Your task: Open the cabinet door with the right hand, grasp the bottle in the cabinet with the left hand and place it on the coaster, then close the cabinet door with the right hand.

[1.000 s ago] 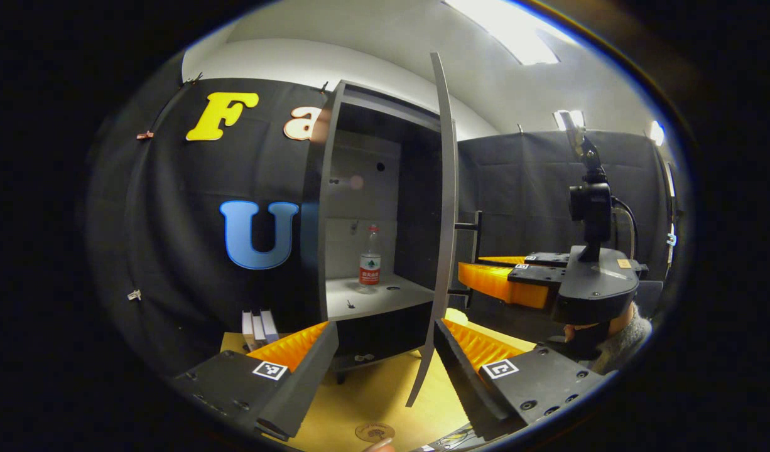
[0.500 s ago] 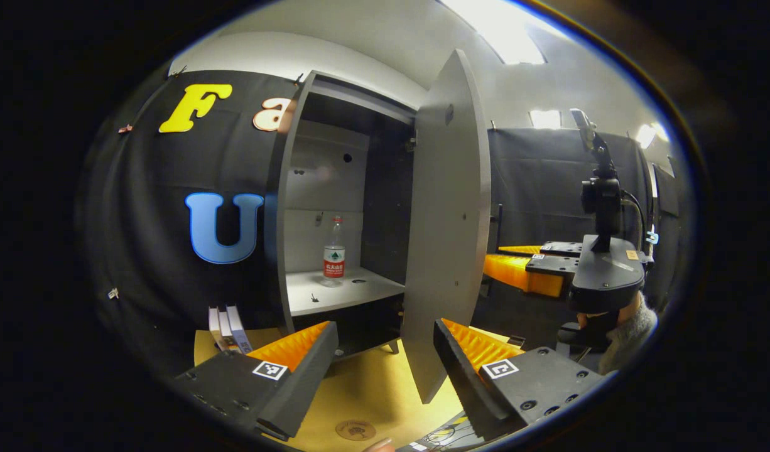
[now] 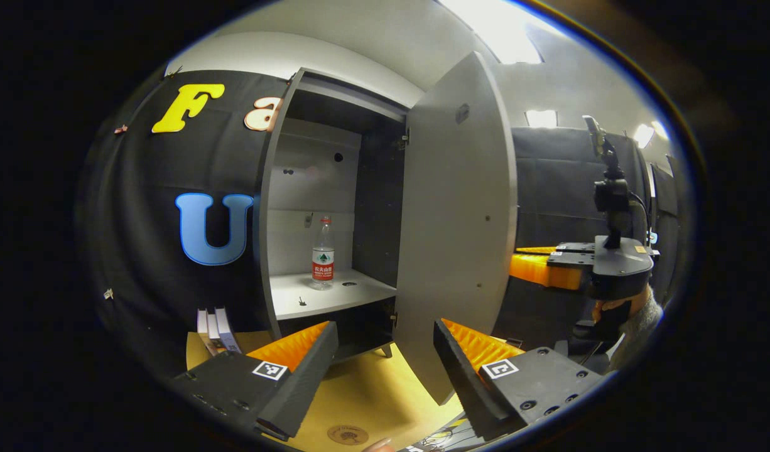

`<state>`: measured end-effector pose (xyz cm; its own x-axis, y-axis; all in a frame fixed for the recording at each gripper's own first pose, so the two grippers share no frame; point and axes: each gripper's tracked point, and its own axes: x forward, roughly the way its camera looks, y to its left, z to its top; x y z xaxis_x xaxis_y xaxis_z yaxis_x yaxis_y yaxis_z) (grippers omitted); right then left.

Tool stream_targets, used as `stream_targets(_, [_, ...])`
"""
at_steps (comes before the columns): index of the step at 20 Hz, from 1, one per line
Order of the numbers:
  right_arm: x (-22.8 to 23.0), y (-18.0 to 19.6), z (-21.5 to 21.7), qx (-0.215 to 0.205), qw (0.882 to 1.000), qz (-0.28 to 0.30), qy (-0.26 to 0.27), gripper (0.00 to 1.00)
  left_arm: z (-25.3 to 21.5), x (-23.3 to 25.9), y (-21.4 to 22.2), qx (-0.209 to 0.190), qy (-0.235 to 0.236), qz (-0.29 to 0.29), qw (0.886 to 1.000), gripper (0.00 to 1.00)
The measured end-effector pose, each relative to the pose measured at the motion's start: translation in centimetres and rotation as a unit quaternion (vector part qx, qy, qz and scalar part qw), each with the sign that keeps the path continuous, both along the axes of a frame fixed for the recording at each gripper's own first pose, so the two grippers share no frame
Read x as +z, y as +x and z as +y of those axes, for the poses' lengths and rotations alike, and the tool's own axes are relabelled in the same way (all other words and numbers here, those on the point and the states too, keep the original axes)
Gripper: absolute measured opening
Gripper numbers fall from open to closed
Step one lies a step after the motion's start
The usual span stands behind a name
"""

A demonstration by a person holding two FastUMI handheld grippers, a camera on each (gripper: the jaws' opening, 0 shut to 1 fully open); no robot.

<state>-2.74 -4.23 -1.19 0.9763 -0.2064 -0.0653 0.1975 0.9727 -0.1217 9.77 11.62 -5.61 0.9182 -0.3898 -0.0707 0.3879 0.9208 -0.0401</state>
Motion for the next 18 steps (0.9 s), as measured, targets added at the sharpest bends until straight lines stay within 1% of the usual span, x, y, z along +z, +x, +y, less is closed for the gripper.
stream_targets(4, [0.5,-0.6,-2.9,0.008,0.999,-0.005,-0.033,0.12,-1.2,0.6,3.4,0.019,0.013,-0.016,1.0,0.96])
stream_targets(8, [0.5,-2.1,-8.0,0.016,1.0,-0.012,-0.019,0.12,-2.8,1.1,7.2,0.038,0.026,-0.032,0.998,0.96])
stream_targets(9, [0.5,-2.2,-8.9,0.022,1.0,-0.012,-0.01,0.12,-3.2,1.2,8.0,0.043,0.029,-0.033,0.998,0.96])
stream_targets(12, [0.3,-2.2,-12.1,0.034,0.999,-0.015,0.02,0.07,-4.1,1.5,11.2,0.058,0.031,-0.039,0.997,0.96])
stream_targets(16, [0.1,-2.4,-15.8,0.045,0.996,-0.025,0.072,0.07,-4.3,1.9,15.9,0.082,0.032,-0.059,0.994,0.95])
stream_targets(17, [0.0,-2.5,-16.0,0.055,0.994,-0.028,0.087,0.07,-4.1,2.1,17.1,0.09,0.035,-0.064,0.993,0.96])
stream_targets(18, [0.2,-2.6,-15.7,0.067,0.993,-0.034,0.094,0.08,-3.8,2.4,18.4,0.098,0.036,-0.072,0.992,0.94])
